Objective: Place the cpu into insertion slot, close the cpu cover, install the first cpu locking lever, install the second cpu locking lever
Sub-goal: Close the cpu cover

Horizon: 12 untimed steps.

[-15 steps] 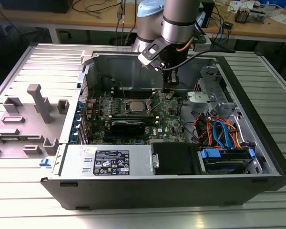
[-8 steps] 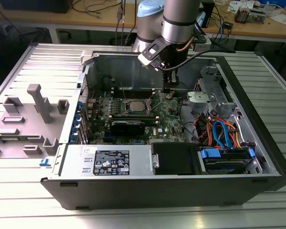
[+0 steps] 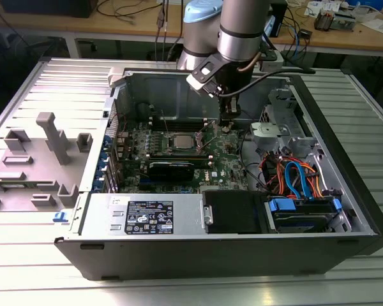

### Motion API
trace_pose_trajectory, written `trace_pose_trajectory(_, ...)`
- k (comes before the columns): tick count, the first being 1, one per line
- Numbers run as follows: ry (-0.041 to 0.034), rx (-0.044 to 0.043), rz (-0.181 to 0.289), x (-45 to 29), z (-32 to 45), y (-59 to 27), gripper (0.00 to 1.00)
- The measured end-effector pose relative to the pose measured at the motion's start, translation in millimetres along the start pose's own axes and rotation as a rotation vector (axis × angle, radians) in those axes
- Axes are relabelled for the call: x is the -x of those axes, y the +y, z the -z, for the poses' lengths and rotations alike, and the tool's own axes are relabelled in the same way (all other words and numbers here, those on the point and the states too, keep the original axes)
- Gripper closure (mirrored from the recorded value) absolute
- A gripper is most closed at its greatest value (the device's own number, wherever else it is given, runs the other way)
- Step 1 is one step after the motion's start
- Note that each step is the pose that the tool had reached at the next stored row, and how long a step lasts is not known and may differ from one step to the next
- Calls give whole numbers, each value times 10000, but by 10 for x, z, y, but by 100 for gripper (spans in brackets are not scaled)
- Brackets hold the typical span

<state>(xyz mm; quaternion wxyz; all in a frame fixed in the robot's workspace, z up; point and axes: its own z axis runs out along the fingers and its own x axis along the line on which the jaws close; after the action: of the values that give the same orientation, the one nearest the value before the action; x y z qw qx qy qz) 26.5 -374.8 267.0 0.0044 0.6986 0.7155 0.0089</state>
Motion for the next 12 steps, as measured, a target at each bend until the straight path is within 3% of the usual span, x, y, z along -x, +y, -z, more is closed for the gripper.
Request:
trace_pose_trajectory(6, 3, -52, 0, -9, -43, 43, 89)
trace_pose_trajectory(9, 5, -157, -1, -8, -75, 66, 89)
trace_pose_trajectory(12, 5, -161, -2, -8, -123, 67, 89)
